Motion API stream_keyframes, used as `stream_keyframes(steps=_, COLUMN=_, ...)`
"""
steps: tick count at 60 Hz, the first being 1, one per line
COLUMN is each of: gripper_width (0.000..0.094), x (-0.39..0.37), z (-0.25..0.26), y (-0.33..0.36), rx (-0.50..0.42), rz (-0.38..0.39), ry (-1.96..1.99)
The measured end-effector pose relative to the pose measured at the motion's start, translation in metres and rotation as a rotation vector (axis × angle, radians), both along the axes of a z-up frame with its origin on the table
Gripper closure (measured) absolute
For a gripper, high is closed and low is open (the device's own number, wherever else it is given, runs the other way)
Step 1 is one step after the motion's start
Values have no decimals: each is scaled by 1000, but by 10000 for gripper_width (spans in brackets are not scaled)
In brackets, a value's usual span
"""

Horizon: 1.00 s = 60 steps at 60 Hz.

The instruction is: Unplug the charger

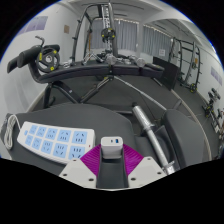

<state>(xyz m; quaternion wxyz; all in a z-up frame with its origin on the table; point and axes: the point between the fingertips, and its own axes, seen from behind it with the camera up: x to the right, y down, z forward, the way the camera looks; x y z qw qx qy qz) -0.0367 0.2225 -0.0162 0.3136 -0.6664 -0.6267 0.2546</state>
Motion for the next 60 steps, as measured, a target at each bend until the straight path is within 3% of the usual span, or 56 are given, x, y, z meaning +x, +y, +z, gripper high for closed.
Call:
stream_keyframes(steps=8, gripper_width=546, x=-9, z=0, y=4, rx=26, rz=1, ry=2)
stream_keyframes(steps=17, gripper_width=290, x=-9, z=4, y=17, rx=66, rz=-10, ry=17)
stream_keyframes(steps=25, gripper_width=90, x=6, z=27, y=16, rx=26, rz=-11, ry=65)
stream_keyframes(steps=46, gripper_width=74, x=170, z=164, y=-47, rx=-54, rz=-47, ry=209)
stream_keyframes(steps=60, gripper_width=78, x=276, z=212, y=-99, rx=-74, rz=-48, ry=228)
